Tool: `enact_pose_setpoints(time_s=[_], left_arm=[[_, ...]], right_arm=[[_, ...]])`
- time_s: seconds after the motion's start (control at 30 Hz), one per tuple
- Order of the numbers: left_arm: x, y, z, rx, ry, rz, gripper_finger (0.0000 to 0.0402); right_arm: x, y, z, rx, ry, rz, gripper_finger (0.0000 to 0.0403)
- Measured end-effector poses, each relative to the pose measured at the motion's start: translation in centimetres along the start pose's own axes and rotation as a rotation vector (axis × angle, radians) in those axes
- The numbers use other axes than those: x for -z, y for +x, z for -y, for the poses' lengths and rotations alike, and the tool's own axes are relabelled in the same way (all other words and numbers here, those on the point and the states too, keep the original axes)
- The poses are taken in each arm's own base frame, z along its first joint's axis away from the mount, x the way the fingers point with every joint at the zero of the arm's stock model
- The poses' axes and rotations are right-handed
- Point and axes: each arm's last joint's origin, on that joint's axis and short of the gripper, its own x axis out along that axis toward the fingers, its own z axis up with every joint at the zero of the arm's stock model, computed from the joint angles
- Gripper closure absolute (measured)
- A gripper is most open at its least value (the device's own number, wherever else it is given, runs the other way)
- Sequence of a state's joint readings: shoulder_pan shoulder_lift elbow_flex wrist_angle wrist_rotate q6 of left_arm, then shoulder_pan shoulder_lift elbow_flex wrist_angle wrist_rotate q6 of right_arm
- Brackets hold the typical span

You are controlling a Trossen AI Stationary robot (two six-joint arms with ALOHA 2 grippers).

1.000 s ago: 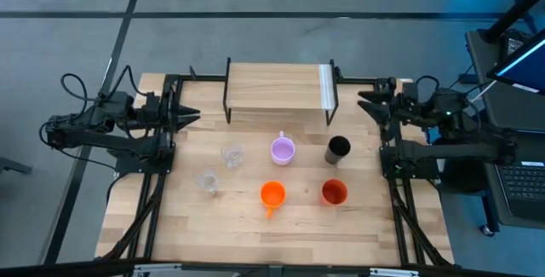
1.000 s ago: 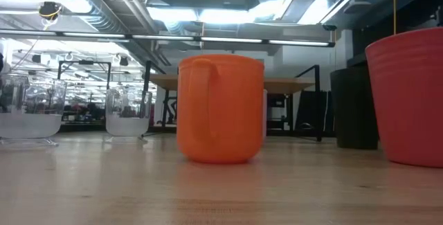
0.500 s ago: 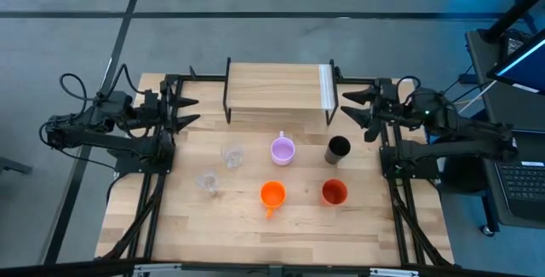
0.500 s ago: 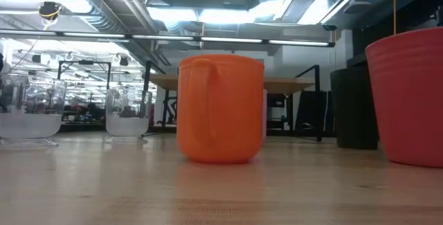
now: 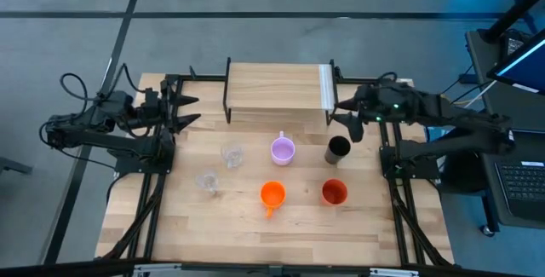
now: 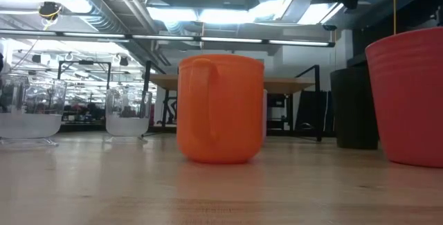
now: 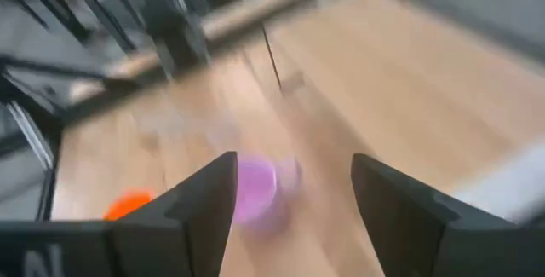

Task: Stack small to large cups/mugs on shelf
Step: Put the top transparent mug on the shelf

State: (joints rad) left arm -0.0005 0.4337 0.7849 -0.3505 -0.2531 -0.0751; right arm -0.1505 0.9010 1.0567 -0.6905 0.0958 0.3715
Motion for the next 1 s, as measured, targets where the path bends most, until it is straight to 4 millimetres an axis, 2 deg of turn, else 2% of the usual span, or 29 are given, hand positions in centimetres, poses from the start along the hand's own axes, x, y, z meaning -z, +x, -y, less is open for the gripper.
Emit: enact_pose_setpoints(time_s=[0.17,0.3,0.4,0.57,0.7,0.77,0.87,1.0], left_arm=[[0.4,0.5,0.1,-0.005,-0.010,-0.044,0.0170],[0.3,0.9,0.2,-0.023,-0.017,-0.033,0.0170],[0.3,0.9,0.2,-0.022,-0.018,-0.034,0.0170],[0.3,0.9,0.2,-0.026,-0.020,-0.032,0.0170],[0.3,1.2,0.0,-0.094,-0.044,-0.032,0.0170],[0.7,2.3,0.3,-0.106,-0.085,-0.080,0.0171],[2.0,4.9,0.9,-0.094,-0.114,-0.196,0.0175],[4.6,8.0,1.6,-0.109,-0.141,-0.398,0.0177]], right_arm=[[0.1,-0.5,0.2,0.176,0.078,-0.275,0.0171],[1.5,0.0,0.8,0.299,0.125,-0.447,0.0171],[2.7,0.7,1.1,0.317,0.121,-0.547,0.0171],[3.7,2.2,1.3,0.319,0.119,-0.593,0.0171],[3.3,3.5,1.0,0.278,0.094,-0.536,0.0171],[3.1,3.9,0.8,0.262,0.084,-0.512,0.0171],[2.9,4.1,0.7,0.257,0.081,-0.505,0.0171],[2.5,4.1,0.6,0.236,0.059,-0.476,0.0171]])
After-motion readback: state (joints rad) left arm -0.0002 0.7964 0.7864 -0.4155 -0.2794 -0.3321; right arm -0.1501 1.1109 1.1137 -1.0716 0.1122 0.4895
